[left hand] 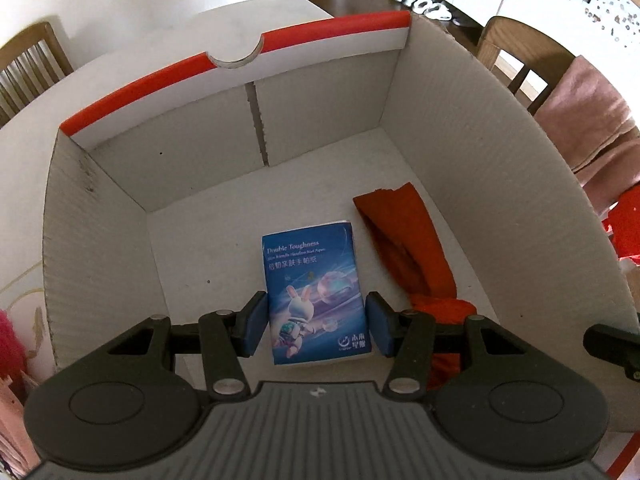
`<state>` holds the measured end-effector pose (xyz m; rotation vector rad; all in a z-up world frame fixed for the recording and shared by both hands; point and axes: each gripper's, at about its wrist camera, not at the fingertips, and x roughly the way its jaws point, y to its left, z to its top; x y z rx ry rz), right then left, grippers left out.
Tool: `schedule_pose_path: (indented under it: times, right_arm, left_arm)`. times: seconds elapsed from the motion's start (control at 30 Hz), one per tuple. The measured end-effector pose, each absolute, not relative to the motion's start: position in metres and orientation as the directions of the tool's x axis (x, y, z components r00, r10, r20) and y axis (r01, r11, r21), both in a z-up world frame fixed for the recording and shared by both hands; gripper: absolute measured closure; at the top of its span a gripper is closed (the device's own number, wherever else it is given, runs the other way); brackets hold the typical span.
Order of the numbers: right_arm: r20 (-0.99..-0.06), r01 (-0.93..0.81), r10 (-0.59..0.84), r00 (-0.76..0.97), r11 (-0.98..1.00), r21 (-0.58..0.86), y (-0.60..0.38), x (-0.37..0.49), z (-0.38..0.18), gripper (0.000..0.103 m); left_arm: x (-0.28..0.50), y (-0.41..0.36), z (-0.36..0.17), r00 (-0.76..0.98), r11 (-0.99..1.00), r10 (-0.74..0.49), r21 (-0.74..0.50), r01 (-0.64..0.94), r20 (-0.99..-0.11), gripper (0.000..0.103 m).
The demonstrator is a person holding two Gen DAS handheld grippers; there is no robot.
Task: Organize objects
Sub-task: 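Carry the blue card pack into the box and release it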
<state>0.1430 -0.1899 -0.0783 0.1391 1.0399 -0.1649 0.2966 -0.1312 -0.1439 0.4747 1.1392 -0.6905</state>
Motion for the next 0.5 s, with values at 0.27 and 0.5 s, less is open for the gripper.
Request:
schedule_pose_path:
  times: [0.27, 0.5]
  right_arm:
    - [-0.866, 0.208, -0.071, 0.496, 0.977, 0.039, -0.191, 0.143, -0.079, 0.099]
    - [-0.866, 0.208, -0.082, 0.494, 0.978, 0.027, -0.189, 0.143, -0.080, 0.099]
  left_arm:
    - [0.297, -0.123, -0.133, 0.258, 0.713, -0.294, -0.031, 0.701, -0.920, 0.039]
    - [0.288, -0.104, -0.107, 0.269, 0.707, -0.344, -0.060, 0.705, -0.899, 0.039]
